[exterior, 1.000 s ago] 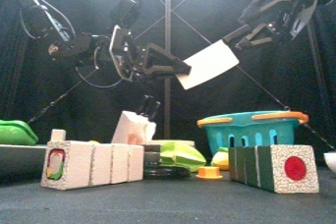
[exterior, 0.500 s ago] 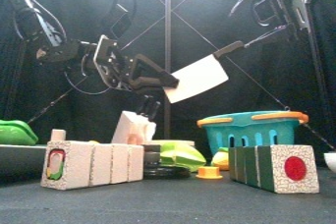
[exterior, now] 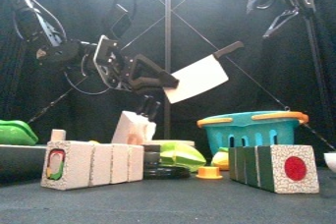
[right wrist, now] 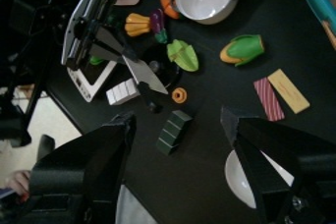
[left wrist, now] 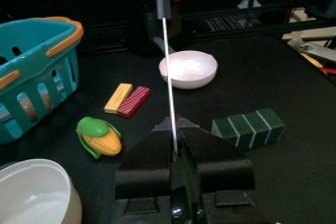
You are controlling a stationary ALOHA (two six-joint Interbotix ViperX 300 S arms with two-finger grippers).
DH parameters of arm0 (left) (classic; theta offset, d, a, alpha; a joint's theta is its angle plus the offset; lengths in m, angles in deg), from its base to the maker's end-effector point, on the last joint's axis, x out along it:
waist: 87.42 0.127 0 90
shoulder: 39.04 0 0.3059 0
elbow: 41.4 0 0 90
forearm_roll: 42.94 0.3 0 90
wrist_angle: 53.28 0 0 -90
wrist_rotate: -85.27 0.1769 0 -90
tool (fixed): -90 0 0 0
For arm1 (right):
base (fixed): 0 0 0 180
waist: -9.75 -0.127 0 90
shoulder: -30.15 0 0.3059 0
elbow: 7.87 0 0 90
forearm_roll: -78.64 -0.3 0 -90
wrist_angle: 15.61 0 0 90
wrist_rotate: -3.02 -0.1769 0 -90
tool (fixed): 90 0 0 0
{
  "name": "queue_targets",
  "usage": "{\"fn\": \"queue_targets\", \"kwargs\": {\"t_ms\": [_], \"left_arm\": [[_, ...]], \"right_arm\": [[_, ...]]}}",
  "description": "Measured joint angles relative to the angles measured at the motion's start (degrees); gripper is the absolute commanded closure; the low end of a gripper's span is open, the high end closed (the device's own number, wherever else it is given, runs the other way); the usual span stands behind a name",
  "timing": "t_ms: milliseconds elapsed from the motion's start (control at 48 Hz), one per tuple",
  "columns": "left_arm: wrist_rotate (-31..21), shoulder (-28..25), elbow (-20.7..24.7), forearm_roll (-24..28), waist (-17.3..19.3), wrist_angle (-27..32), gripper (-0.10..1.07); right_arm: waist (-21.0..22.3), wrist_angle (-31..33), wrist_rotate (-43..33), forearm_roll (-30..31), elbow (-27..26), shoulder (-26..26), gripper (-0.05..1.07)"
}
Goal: Regrasp cleaver
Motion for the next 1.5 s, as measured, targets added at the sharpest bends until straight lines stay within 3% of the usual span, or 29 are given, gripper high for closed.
{"fn": "queue_targets", "kwargs": {"t_ms": [125, 333, 583, 729, 1062, 1500], "left_arm": [[0.0, 0.0, 0.0, 0.0, 0.0, 0.1, 0.58], [0.0, 0.4, 0.0, 0.1, 0.0, 0.1, 0.58], [0.0, 0.4, 0.0, 1.8, 0.0, 0.1, 0.58], [0.0, 0.4, 0.0, 1.9, -0.2, 0.1, 0.58], [-0.1, 0.5, 0.0, 1.9, -0.3, 0.0, 0.58], [-0.2, 0.5, 0.0, 0.9, -0.3, 0.1, 0.58]], "right_arm": [[0.2, -4.2, 10.2, -0.4, 2.7, 0.8, 0.04], [-2.5, -17.1, 30.5, -0.4, 9.8, 2.4, 0.04], [-4.7, -36.9, 32.6, 0.4, 18.1, 2.0, 0.04], [-4.9, -42.8, 32.5, 2.6, 20.3, 2.4, 0.04], [-5.4, -44.8, 32.5, 4.4, 20.2, 8.0, 0.05], [-5.2, -44.9, 32.4, 4.1, 19.2, 8.5, 0.05]]}}
